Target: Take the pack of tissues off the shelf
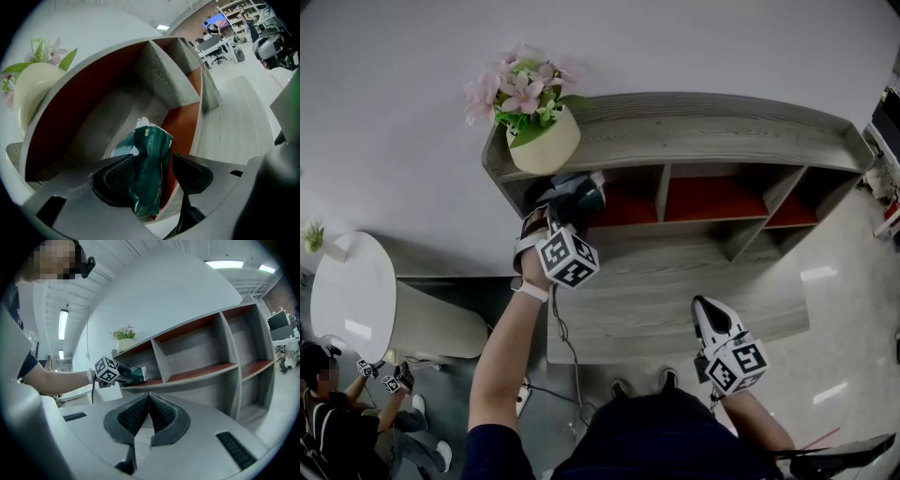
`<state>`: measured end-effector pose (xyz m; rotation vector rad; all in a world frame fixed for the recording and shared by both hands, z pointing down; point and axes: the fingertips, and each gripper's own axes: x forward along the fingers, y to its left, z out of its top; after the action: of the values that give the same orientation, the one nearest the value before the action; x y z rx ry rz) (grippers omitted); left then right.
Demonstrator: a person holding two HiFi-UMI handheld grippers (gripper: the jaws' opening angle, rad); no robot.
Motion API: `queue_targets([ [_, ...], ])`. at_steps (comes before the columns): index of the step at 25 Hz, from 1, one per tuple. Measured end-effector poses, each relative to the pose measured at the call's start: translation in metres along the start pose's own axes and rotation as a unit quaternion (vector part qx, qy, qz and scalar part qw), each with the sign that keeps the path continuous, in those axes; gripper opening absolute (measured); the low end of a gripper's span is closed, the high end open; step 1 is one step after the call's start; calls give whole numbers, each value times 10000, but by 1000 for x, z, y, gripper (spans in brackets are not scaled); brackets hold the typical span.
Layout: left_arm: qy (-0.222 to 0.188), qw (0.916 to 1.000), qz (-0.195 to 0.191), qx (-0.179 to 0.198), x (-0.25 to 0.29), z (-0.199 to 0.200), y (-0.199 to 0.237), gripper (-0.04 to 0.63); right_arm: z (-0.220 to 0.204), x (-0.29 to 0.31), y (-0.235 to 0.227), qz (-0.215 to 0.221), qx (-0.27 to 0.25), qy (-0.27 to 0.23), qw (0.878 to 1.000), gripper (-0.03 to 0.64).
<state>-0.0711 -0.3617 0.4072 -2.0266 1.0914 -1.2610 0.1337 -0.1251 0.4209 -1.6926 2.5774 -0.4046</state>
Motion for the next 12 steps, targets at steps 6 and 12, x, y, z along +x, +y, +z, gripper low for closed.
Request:
queue_targets([
  [6,175,9997,-191,50,17,-5,-4,268,-4,-6,-5,-71,57,41,9999,11],
  [12,92,9979,-461,-453,21,-7,1,150,-9,-9,-6,-52,142,68,9999,11],
])
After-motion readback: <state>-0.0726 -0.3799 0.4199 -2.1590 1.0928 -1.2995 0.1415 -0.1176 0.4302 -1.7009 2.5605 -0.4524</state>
